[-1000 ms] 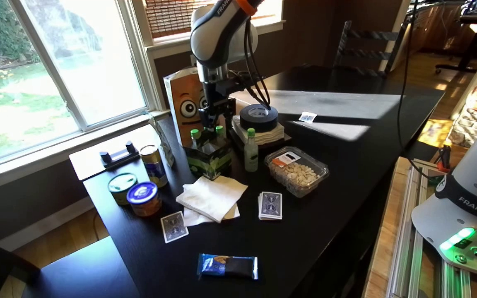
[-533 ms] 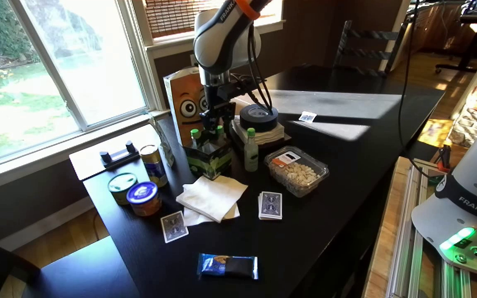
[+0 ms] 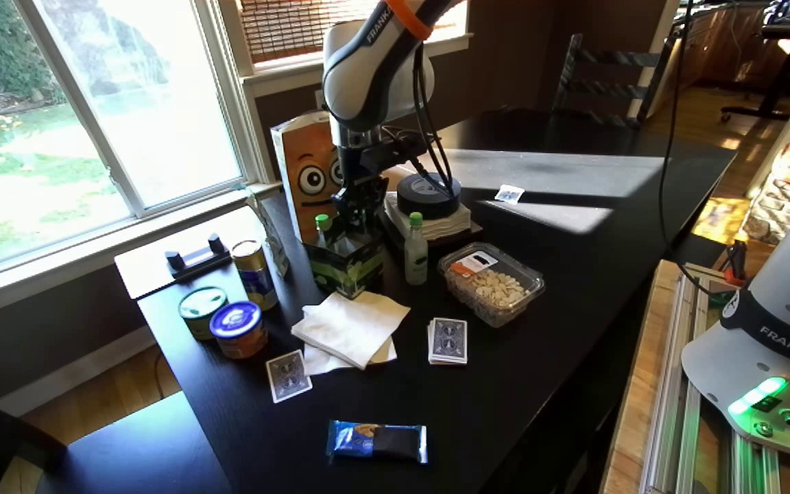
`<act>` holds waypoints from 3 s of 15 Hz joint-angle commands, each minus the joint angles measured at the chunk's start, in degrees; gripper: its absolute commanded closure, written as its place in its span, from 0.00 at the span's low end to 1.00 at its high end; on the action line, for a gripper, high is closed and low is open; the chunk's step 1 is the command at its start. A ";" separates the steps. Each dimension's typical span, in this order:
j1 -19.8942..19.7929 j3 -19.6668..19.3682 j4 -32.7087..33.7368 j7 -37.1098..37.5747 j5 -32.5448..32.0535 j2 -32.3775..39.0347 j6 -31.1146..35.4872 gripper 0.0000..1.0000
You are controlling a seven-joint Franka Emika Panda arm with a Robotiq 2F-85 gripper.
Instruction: Move the bottom-right clear bottle to the table
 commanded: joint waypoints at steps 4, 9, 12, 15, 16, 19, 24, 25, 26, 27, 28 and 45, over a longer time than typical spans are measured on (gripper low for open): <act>1.83 -0.66 -6.07 0.56 -0.66 -10.77 -1.41 0.93; 2.39 -1.19 -5.34 2.20 -2.30 -19.49 -6.90 0.93; 1.86 -1.27 -3.52 2.80 -2.39 -22.57 -11.02 0.93; 1.60 -1.95 -2.09 5.31 -4.13 -23.15 -13.91 0.93; 1.44 -2.19 -2.12 6.21 -4.49 -22.89 -13.90 0.93; 0.48 -2.83 -3.15 6.46 -1.94 -21.17 -12.00 0.93; -1.61 -4.16 -6.26 6.17 2.95 -18.09 -6.76 0.93; -1.94 -4.30 -6.98 6.10 3.90 -17.36 -5.71 0.93; -2.24 -4.33 -7.62 5.98 4.81 -16.65 -4.54 0.93; -2.27 -4.26 -8.59 6.06 5.46 -16.07 -3.03 0.93; -2.17 -4.07 -9.61 6.15 5.84 -15.49 -1.15 0.93; 3.97 -6.66 -11.68 15.54 -2.58 -7.72 7.19 0.93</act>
